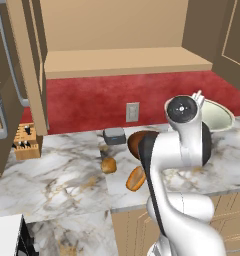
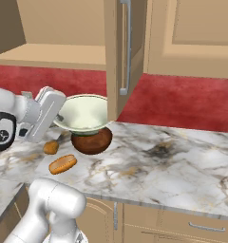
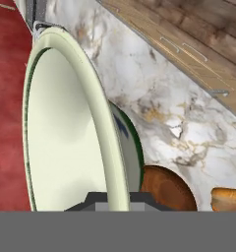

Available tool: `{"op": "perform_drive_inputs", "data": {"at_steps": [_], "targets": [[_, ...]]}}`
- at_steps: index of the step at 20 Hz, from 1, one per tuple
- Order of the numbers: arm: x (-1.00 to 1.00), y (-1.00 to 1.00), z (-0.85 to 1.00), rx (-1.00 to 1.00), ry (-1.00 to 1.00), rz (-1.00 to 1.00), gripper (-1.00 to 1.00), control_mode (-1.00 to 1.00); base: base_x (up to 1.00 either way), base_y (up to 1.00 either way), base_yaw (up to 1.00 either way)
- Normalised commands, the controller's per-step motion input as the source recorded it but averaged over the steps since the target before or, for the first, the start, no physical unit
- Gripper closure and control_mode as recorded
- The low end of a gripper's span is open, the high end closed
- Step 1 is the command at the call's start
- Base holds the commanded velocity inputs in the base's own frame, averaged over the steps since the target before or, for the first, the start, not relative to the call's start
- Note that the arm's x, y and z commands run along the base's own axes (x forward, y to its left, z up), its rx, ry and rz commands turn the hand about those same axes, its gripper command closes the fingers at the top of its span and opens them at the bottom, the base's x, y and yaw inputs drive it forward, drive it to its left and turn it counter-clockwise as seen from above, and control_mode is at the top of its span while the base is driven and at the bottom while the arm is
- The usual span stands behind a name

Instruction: Pick both bowls and place them on the counter. Then place the hotdog bun in one bowl and place the potato in the other bowl.

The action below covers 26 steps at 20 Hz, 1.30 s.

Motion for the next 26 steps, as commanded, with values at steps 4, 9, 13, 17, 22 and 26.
{"op": "perform_drive_inputs", "data": {"at_steps": [4,9,13,17,22,26], "targets": [[0.22,-0.21,-0.50,0.00,0.00,-0.10,1.00,-1.00,0.00,0.00,0.00],[0.23,-0.06,-0.63,0.04,0.04,-0.07,1.00,-1.00,0.00,0.00,0.00],[0.22,-0.15,-0.51,0.02,0.00,-0.04,1.00,-1.00,0.00,0.00,0.00],[0.04,-0.12,-0.55,0.00,0.00,-0.08,1.00,-1.00,0.00,0.00,0.00],[0.02,-0.13,-0.67,0.00,0.00,-0.08,1.00,-1.00,0.00,0.00,0.00],[0.03,-0.18,-0.66,0.00,-0.02,-0.05,1.00,-1.00,0.00,0.00,0.00]]}}
